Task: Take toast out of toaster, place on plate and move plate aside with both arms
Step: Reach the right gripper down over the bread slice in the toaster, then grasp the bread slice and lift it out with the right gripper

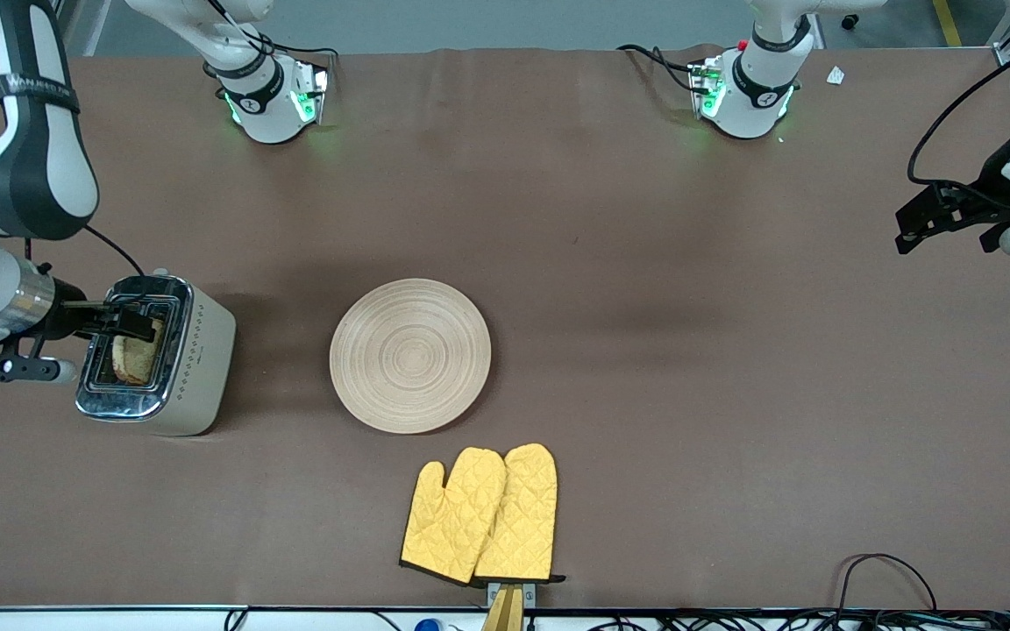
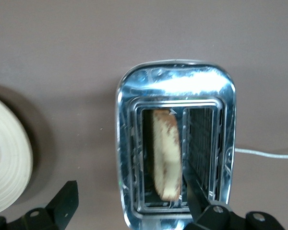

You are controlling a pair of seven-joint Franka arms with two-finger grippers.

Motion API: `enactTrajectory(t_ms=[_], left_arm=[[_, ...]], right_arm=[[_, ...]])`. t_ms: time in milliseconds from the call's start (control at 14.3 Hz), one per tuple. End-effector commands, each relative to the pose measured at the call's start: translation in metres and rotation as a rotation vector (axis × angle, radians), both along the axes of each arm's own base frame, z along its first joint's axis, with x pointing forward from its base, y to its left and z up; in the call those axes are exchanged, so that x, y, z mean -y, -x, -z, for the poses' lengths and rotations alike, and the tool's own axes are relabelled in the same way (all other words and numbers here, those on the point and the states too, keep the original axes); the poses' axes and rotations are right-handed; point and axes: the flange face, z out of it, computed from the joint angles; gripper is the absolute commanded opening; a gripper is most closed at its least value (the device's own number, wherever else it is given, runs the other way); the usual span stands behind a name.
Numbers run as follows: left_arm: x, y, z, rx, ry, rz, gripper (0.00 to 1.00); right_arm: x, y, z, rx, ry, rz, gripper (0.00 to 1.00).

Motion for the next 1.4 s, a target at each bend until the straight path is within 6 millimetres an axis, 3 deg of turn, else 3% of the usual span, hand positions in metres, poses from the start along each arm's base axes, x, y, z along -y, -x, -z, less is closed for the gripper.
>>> enactTrajectory(t_ms=[0,209,279,419,558,628,698,907,1047,1116,1326], left_arm=[[0.005,-0.007,0.003,-0.013,-0.019,0.015,1.0],[0.01,-0.007,-0.004,0.0,-0.018,0.023,1.0],[0.01,-0.007,-0.004,0.0,-0.014,0.015,1.0],[0.011,-0.007,-0.003,-0.004,0.0,0.008,1.0],[0.006,-0.009,0.001,-0.01,0.001,0.0,1.0],[0.007,-0.009,0.001,-0.01,0.001,-0.004,1.0],[0.007,-0.009,0.002,-0.011,0.003,-0.023,1.0],[0.008,-0.009,0.002,-0.012,0.002,-0.038,1.0],[0.008,-0.009,0.002,-0.012,-0.001,-0.035,1.0],[0.009,-0.009,0.003,-0.012,-0.007,-0.032,1.0],[0.007,-0.009,0.003,-0.012,-0.012,-0.031,1.0]], right_arm=[[0.018,-0.005,0.016,0.013,0.004,-0.034,1.0],[0.026,-0.009,0.035,0.004,0.006,-0.029,1.0],[0.026,-0.008,0.039,-0.003,0.012,-0.035,0.91],[0.026,-0.006,0.044,-0.016,0.01,-0.035,0.65],[0.029,-0.002,0.049,-0.027,0.009,-0.028,0.27],[0.03,-0.002,0.049,-0.027,0.009,-0.026,0.12],[0.03,-0.002,0.049,-0.027,0.009,-0.026,0.05],[0.031,-0.002,0.049,-0.035,0.008,-0.024,0.0],[0.028,-0.001,0.038,-0.044,0.009,-0.023,0.0],[0.023,0.0,0.026,-0.057,0.006,-0.021,0.0],[0.013,0.011,-0.037,-0.06,-0.006,-0.022,0.0]])
